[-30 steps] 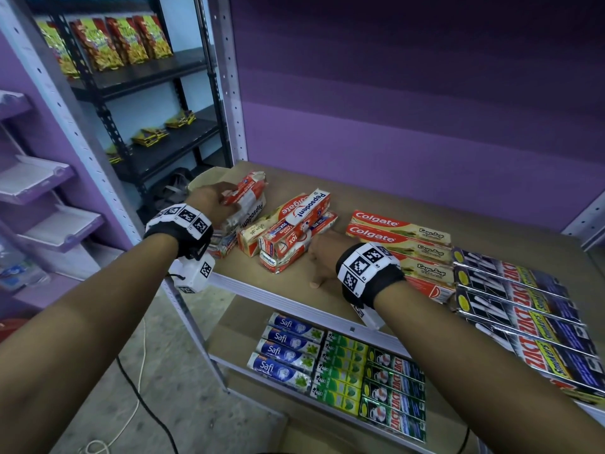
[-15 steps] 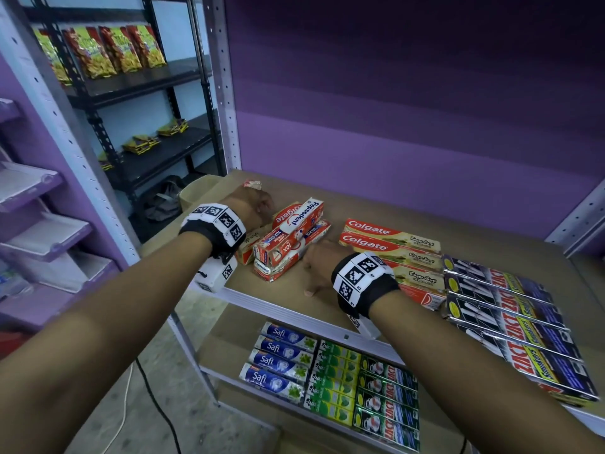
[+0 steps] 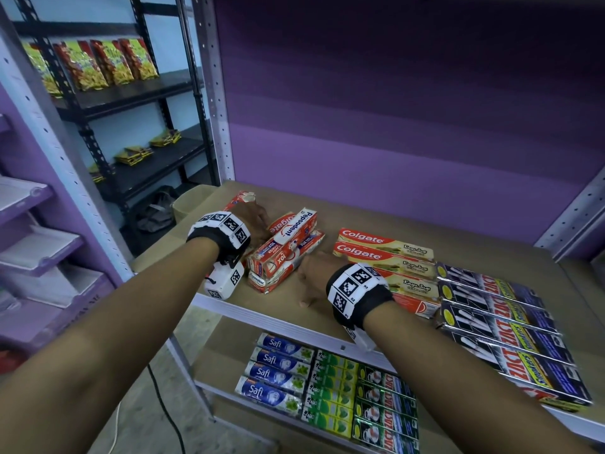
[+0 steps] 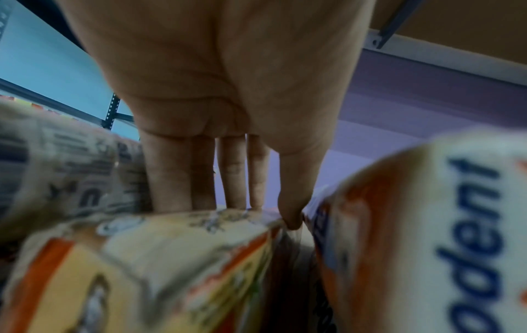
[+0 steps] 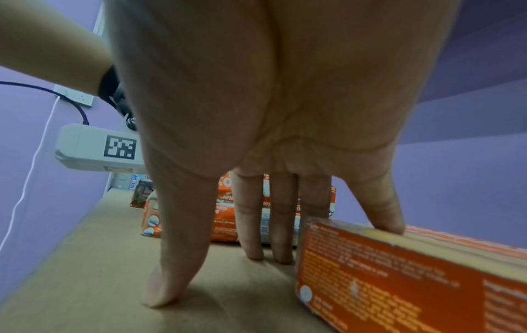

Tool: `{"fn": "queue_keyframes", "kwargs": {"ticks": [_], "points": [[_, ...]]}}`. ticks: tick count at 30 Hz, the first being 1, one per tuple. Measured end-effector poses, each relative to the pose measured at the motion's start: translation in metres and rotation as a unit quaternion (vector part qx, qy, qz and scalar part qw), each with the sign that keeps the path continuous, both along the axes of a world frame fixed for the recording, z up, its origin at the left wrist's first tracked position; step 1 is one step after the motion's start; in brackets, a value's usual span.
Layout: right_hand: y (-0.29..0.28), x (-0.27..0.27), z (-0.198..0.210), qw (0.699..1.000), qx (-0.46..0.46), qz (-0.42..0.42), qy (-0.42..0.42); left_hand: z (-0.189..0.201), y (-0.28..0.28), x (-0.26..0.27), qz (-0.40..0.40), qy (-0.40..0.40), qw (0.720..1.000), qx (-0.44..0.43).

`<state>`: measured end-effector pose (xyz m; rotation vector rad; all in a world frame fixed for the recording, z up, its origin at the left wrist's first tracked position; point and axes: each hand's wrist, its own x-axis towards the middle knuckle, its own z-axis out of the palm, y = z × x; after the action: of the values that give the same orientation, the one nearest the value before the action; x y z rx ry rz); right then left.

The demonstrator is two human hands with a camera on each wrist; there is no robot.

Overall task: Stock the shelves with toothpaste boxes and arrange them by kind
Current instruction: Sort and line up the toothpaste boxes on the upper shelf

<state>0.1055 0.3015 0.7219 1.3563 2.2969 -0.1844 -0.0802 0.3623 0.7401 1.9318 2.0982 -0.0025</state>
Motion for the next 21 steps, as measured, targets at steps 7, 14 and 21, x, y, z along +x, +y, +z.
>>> {"fn": "queue_keyframes", "kwargs": {"ticks": [7,14,21], "points": [[-0.001,0.004,-0.001,1.0,0.0,-0.005,0.029,0.006,-0.005,0.001,0.034,-0.028,0.998,0.047],[-0.004,0.008,0.005,0.999,-0.007,0.0,0.054,0.032,-0.006,-0.009,0.081,-0.151,0.978,0.122],[-0.005,0.026,0.006,0.965,-0.014,-0.039,0.261,0.073,-0.022,0.003,0.106,-0.395,0.895,0.18]]}}
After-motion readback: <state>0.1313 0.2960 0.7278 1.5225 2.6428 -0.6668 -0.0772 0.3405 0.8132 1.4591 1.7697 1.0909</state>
